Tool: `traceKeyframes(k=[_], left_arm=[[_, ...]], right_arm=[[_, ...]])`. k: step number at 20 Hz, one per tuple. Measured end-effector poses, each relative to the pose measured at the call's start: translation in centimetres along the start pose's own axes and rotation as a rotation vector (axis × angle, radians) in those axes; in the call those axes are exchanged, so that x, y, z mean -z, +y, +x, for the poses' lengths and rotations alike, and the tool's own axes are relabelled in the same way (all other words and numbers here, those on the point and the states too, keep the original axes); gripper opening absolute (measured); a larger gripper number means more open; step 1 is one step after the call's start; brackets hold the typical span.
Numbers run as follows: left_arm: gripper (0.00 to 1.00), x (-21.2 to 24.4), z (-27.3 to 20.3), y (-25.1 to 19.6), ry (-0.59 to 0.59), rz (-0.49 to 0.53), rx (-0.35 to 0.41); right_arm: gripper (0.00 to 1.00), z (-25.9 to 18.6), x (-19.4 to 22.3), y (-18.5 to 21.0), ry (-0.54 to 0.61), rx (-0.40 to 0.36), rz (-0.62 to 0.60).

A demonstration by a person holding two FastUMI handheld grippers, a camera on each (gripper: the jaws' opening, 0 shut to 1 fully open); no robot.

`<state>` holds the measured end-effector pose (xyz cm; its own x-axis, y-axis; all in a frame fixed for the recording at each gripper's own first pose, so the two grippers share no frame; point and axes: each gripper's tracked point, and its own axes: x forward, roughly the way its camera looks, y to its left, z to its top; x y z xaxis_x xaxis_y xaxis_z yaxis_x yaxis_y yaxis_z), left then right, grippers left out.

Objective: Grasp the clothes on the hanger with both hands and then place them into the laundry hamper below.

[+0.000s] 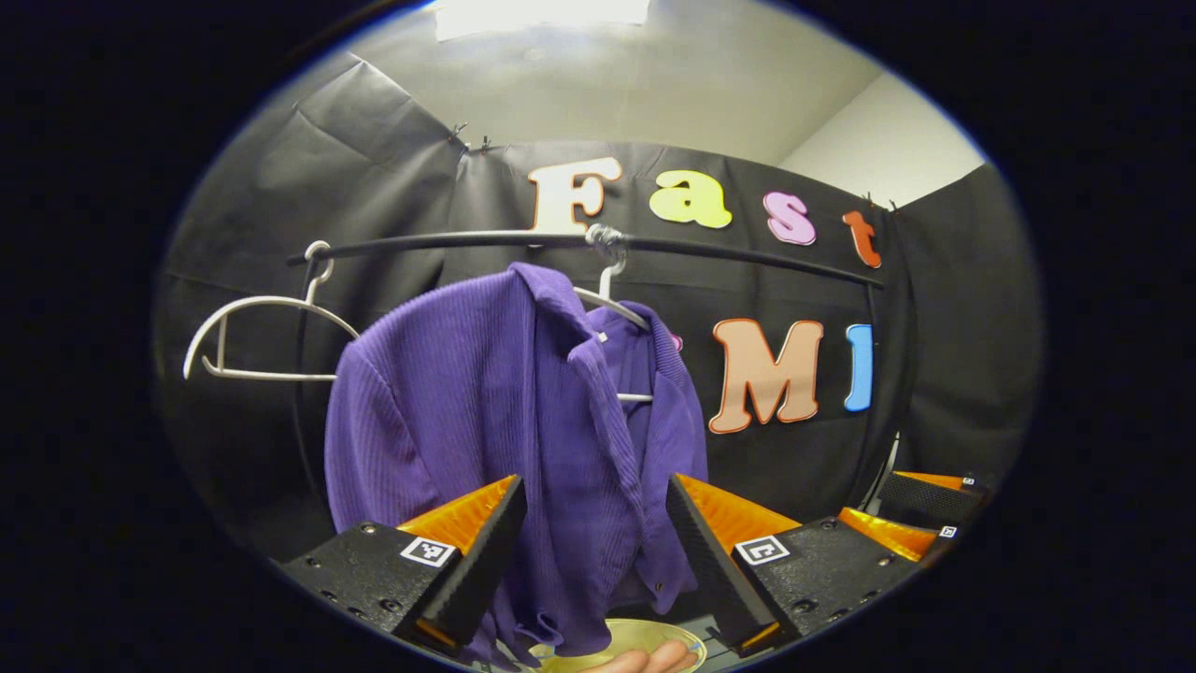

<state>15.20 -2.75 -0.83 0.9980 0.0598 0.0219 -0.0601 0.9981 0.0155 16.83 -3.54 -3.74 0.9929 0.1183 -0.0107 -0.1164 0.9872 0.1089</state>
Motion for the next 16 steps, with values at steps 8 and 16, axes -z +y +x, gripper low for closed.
traceKeyframes(k=[8, 16], left_arm=[[0.66, 2.6, 5.0, 0.0, 0.042, 0.138, -0.046], [0.14, 2.0, 6.2, 2.3, 0.031, 0.147, -0.118]], right_arm=[[0.99, 10.5, 4.1, 1.9, 0.058, -0.123, 0.048], [0.99, 19.1, 5.1, 5.3, 0.037, -0.229, 0.072]])
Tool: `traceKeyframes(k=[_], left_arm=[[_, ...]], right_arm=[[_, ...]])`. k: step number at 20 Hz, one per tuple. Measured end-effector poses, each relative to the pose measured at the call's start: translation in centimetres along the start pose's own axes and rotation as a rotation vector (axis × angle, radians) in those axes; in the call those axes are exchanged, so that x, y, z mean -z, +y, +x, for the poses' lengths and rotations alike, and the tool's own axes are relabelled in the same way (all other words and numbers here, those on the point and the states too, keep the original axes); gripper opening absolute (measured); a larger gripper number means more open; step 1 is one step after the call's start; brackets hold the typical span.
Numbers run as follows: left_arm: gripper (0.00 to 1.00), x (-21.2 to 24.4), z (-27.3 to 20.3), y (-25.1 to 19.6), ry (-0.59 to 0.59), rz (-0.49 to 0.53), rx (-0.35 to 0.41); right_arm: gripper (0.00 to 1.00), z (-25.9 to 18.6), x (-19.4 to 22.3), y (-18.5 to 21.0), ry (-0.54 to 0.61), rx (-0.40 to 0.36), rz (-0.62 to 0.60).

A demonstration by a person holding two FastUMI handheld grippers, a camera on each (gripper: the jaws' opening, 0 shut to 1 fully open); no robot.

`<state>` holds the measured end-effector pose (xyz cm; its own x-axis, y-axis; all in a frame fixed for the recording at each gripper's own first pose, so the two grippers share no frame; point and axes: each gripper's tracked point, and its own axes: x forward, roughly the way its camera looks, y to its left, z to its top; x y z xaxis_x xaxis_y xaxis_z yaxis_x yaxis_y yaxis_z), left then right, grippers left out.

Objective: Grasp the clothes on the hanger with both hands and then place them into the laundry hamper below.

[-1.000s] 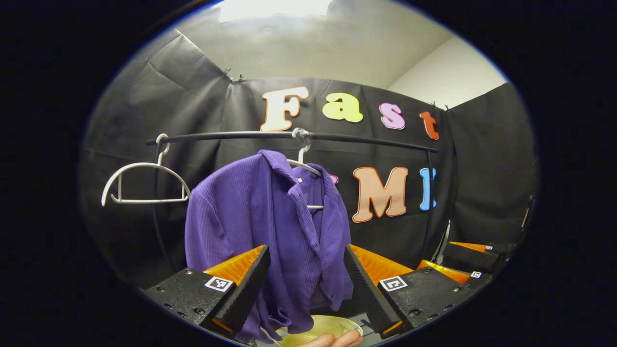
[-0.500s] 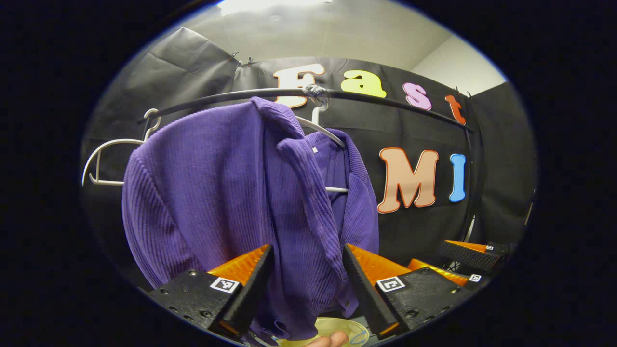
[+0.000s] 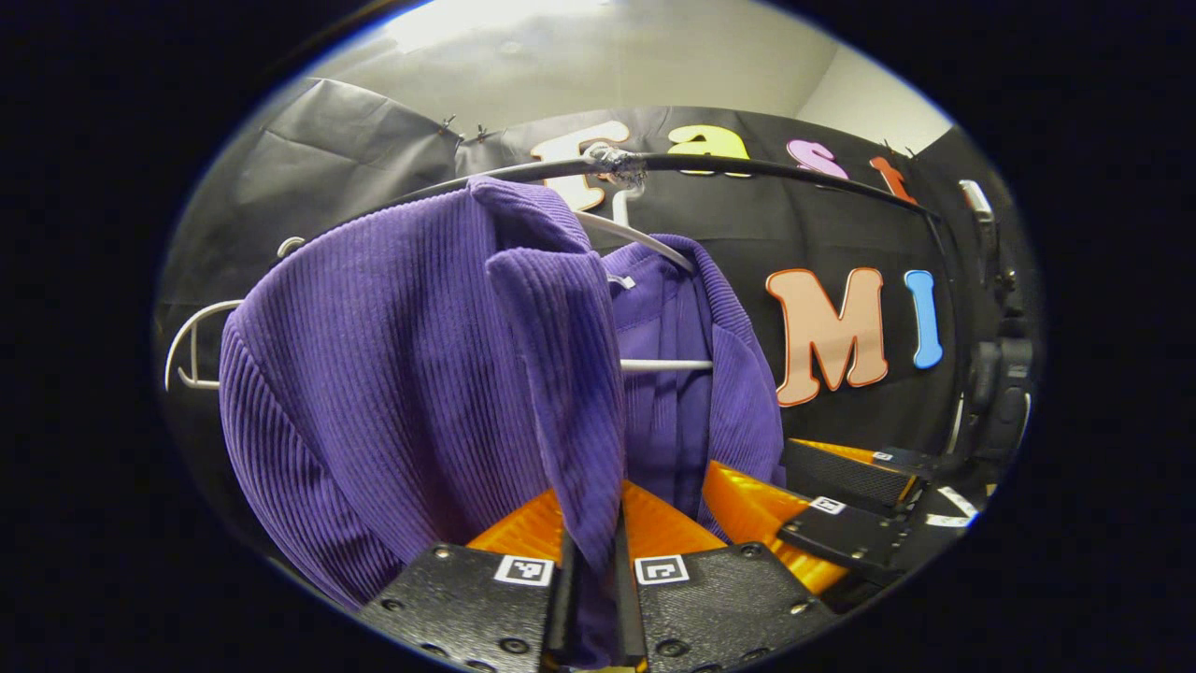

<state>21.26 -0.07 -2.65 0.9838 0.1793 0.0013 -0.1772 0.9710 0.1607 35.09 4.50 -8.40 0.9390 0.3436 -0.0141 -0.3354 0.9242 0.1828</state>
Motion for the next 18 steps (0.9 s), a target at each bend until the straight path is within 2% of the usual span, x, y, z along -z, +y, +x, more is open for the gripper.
traceKeyframes(k=[1, 2, 3, 5, 7, 8, 11, 12, 13, 14, 15, 18], left_arm=[[0.05, 0.0, 0.2, 0.4, -0.002, 0.01, -0.015], [0.04, -0.3, -0.2, 0.7, -0.011, 0.036, -0.026], [0.03, -0.5, -0.3, 0.7, -0.017, 0.058, -0.025], [0.01, -0.3, -1.2, -0.9, -0.008, 0.061, 0.037], [0.0, -0.9, -2.0, -1.0, -0.02, 0.041, 0.071], [0.0, -1.1, -2.5, -0.9, -0.017, 0.023, 0.084], [0.0, -2.2, -4.3, -0.4, -0.03, -0.055, 0.143], [0.0, -2.6, -4.9, -0.2, -0.032, -0.065, 0.167], [0.0, -2.7, -5.6, -0.1, -0.025, -0.072, 0.2], [0.0, -2.9, -6.2, 0.0, -0.017, -0.079, 0.233], [0.0, -3.1, -6.7, 0.3, -0.011, -0.087, 0.259], [0.0, -4.1, -7.8, 2.2, -0.016, -0.119, 0.279]], right_arm=[[0.99, 0.9, 0.5, -0.1, 0.015, -0.001, -0.018], [0.95, 1.8, 0.8, -0.9, 0.028, 0.025, -0.045], [0.99, 2.5, 0.9, -1.5, 0.034, 0.044, -0.053], [0.99, 3.5, 1.5, -1.0, 0.065, 0.023, -0.037], [0.38, 3.3, 1.4, -1.9, 0.059, 0.066, -0.007], [0.08, 2.8, 1.5, -1.5, 0.074, 0.051, 0.018], [0.0, 2.4, 1.0, -2.1, 0.042, 0.066, 0.017], [0.06, 1.7, 0.9, -1.9, 0.045, 0.062, 0.018], [0.02, 0.9, 0.7, -1.6, 0.034, 0.065, 0.004], [0.06, 0.3, 0.3, -1.8, 0.019, 0.084, -0.031], [0.01, -0.4, -0.1, -1.9, 0.008, 0.097, -0.06], [0.0, -2.1, -0.8, -1.5, 0.007, 0.112, -0.098]])
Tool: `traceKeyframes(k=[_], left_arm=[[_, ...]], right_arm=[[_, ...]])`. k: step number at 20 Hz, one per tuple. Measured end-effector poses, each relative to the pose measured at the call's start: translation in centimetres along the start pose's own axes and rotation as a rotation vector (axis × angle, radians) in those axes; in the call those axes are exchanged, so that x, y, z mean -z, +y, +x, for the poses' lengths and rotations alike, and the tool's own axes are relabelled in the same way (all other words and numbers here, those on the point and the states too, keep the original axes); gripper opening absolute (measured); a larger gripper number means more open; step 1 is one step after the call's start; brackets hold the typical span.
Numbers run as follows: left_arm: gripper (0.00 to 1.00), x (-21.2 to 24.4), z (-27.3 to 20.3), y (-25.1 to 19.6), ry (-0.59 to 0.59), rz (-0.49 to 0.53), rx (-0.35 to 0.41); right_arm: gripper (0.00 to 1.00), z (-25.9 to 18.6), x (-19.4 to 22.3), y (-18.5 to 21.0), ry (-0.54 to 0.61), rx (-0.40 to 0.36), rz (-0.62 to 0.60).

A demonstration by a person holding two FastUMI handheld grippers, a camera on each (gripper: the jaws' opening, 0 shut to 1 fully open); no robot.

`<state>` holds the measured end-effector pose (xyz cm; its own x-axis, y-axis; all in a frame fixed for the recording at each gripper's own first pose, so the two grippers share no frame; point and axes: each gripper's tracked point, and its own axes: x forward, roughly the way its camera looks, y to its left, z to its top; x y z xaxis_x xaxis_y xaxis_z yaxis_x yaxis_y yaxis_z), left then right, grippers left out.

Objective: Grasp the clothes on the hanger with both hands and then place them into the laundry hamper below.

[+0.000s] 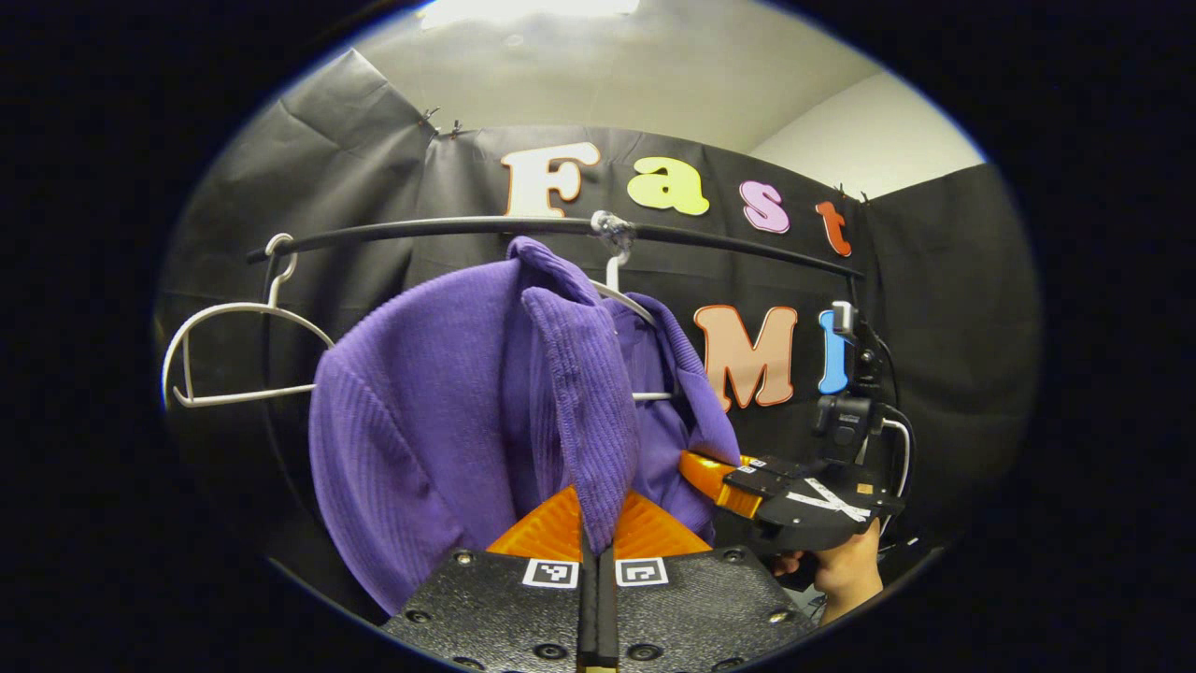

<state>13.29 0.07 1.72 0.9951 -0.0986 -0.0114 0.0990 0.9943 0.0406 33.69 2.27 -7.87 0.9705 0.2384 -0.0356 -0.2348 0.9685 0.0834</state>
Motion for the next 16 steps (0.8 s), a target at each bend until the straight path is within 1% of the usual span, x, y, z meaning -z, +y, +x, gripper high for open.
traceKeyframes(k=[1, 3, 5, 6, 8, 10, 11, 12, 16], left_arm=[[0.0, -0.5, -0.6, 0.0, -0.005, -0.012, 0.025], [0.0, -1.1, -1.4, 0.0, -0.011, -0.027, 0.077], [0.0, -1.3, -2.1, 0.7, 0.017, 0.004, 0.101], [0.02, -1.6, -2.4, 1.1, 0.023, 0.026, 0.106], [0.0, -2.7, -3.6, 1.8, 0.007, 0.071, 0.117], [0.0, -4.0, -4.8, 2.9, -0.019, 0.11, 0.111], [0.0, -4.6, -5.2, 3.2, -0.031, 0.124, 0.108], [0.0, -5.1, -5.6, 3.7, -0.04, 0.14, 0.104], [0.0, -7.7, -6.6, 6.8, -0.089, 0.164, 0.046]], right_arm=[[0.01, -0.4, -0.1, -0.1, 0.002, 0.004, -0.018], [0.0, -1.4, -0.6, -0.2, 0.008, 0.004, -0.062], [0.01, -2.3, -1.2, 0.0, 0.017, -0.021, -0.074], [0.02, -2.8, -1.3, 0.1, 0.041, -0.05, -0.074], [0.02, -3.6, -1.4, -0.3, 0.074, -0.074, -0.071], [0.01, -4.8, -2.0, -0.3, 0.092, -0.118, -0.043], [0.06, -5.0, -2.3, -0.7, 0.092, -0.117, -0.028], [0.0, -5.1, -2.7, -1.1, 0.093, -0.104, -0.036], [0.01, -5.1, -3.6, -2.5, 0.079, -0.035, -0.122]])
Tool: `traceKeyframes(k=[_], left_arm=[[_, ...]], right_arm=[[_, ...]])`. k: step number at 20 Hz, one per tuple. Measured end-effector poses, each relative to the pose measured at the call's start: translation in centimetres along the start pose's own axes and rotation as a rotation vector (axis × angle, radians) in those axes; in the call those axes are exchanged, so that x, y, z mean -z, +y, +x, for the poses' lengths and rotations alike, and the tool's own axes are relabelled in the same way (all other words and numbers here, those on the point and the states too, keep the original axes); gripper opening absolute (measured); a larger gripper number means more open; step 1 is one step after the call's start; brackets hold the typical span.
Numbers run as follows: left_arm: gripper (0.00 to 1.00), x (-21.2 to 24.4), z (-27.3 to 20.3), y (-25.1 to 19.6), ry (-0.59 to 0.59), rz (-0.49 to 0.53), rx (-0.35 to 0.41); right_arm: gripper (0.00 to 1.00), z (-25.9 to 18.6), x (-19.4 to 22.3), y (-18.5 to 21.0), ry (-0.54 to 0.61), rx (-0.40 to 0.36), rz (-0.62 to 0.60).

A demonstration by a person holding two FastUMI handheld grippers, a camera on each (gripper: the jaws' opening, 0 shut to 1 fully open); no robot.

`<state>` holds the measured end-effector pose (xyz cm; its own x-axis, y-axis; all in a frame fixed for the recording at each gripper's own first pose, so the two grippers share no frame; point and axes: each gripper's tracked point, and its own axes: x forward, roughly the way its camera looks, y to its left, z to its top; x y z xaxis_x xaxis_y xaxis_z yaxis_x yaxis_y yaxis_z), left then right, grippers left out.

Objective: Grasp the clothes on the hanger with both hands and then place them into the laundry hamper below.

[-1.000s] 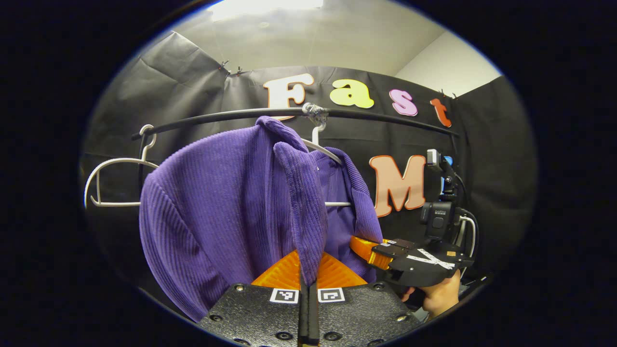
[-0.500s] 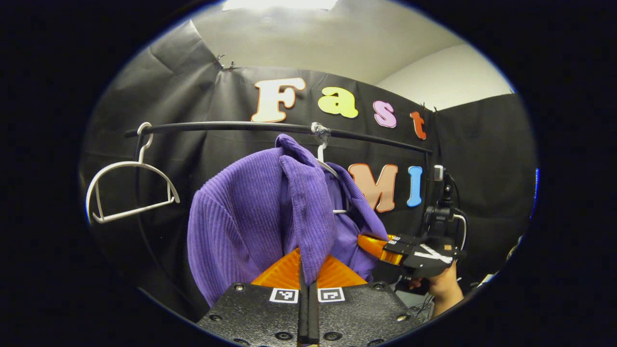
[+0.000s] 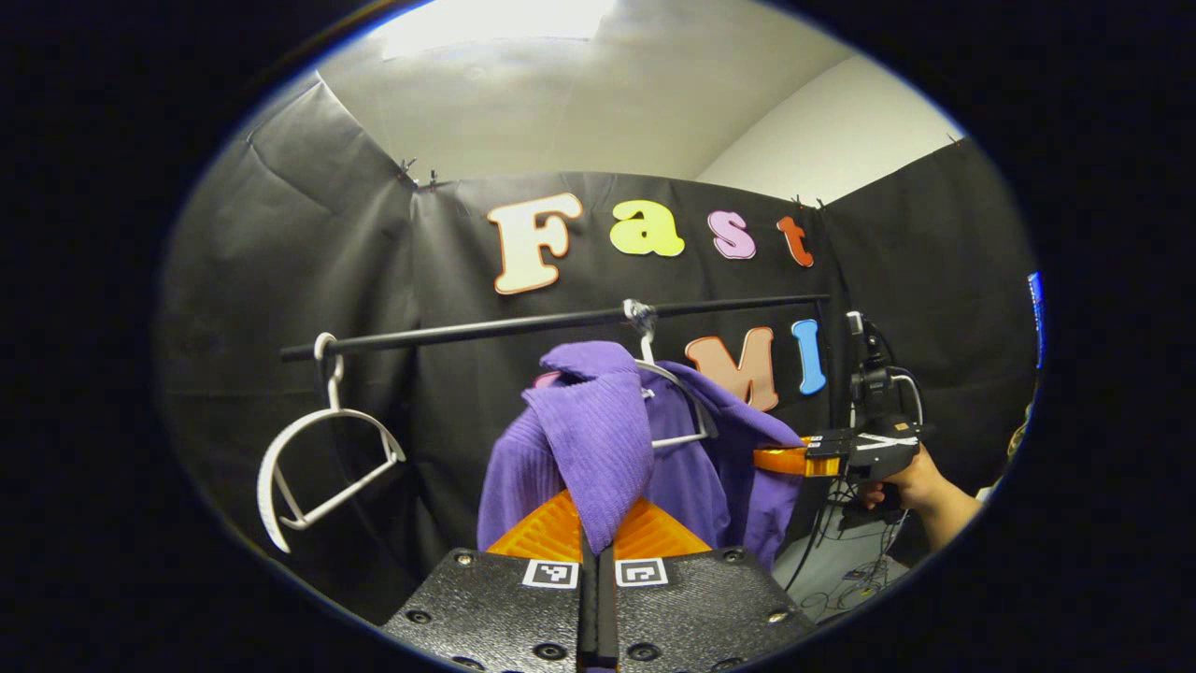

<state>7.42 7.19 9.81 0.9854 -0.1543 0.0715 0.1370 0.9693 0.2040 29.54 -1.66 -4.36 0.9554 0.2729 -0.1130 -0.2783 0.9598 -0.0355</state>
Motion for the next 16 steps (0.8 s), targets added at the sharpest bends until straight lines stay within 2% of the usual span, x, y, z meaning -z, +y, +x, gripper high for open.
traceKeyframes(k=[2, 4, 7, 10, 13, 16], left_arm=[[0.0, -0.3, -0.1, 1.4, 0.01, -0.01, -0.013], [0.01, -0.4, -0.1, 2.4, 0.028, -0.035, -0.016], [0.0, -1.3, 0.3, 5.9, -0.006, -0.013, -0.117], [0.02, -2.3, 0.7, 7.9, -0.046, -0.01, -0.186], [0.02, -2.9, 1.2, 9.7, -0.068, 0.013, -0.253], [0.01, -4.8, 1.6, 10.1, -0.098, -0.012, -0.274]], right_arm=[[0.02, 0.2, -0.2, -0.9, -0.009, 0.052, -0.043], [0.01, 0.5, -1.3, -2.9, -0.051, 0.141, -0.099], [0.01, 1.6, -2.6, -5.4, -0.097, 0.264, -0.145], [0.01, 2.4, -3.9, -7.9, -0.141, 0.378, -0.209], [0.01, 3.7, -4.8, -8.9, -0.158, 0.418, -0.171], [0.01, 4.9, -5.8, -9.6, -0.159, 0.419, -0.163]])
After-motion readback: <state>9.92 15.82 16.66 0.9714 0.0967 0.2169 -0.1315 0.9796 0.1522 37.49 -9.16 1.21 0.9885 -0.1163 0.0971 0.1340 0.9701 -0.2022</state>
